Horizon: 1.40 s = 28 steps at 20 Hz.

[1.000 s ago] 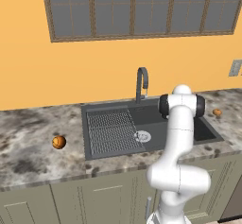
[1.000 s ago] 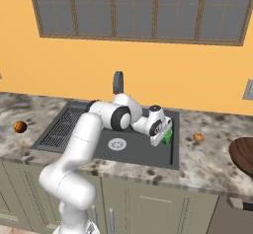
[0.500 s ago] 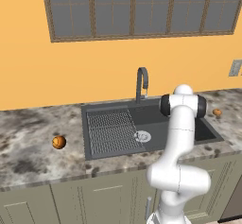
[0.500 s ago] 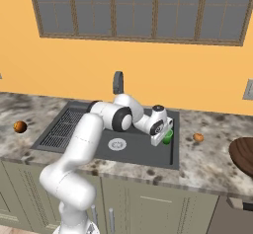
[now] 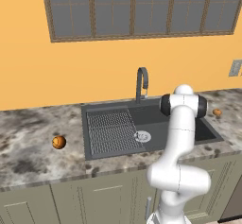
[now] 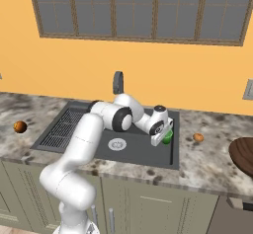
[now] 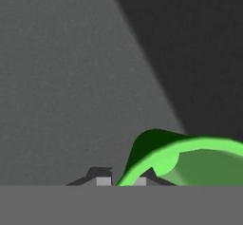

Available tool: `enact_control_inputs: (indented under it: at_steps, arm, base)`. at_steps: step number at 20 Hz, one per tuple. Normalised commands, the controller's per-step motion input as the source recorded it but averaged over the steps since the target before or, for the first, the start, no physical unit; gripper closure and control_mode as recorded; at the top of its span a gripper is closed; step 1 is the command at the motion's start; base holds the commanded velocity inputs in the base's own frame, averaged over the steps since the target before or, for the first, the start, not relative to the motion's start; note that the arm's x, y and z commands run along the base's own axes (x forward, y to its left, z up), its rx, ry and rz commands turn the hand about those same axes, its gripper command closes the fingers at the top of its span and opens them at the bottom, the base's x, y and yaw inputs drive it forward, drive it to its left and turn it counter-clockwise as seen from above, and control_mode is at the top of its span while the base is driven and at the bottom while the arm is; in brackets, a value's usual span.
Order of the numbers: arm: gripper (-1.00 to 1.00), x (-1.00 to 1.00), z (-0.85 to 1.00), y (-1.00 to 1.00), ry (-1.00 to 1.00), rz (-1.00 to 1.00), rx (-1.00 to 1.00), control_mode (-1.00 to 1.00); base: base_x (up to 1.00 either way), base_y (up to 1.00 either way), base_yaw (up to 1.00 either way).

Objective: Remove the orange and tangerine from the sink. Then move the bowl and cup from the counter to the sink for washing.

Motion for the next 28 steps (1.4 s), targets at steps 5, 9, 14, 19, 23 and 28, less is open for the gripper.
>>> enact_control_inputs:
  at_steps: [5,9,14,19,23,28]
  arm:
    - [1.00,-0.08,-0.24,0.25,0.00,0.00,0.01,-1.00]
    - [1.00,-0.16,-0.23,0.23,0.00,0.00,0.00,-1.00]
    - [1.00,-0.14,-0.24,0.25,0.00,0.00,0.00,-1.00]
    - [1.00,0.00,-0.04,0.13,0.00,0.00,0.00,-1.00]
    - [1.00,0.00,0.00,0.07,0.00,0.00,0.00,-1.00]
    - [1.00,0.04,-0.19,0.06,0.00,0.00,0.00,-1.00]
  base:
    - [0.00,0.00,0.00]
    - [0.00,0.00,0.00]
    - [0.00,0.00,0.00]
    - [0.00,0.00,0.00]
    - [0.00,0.00,0.00]
    - [0.00,0.00,0.00]
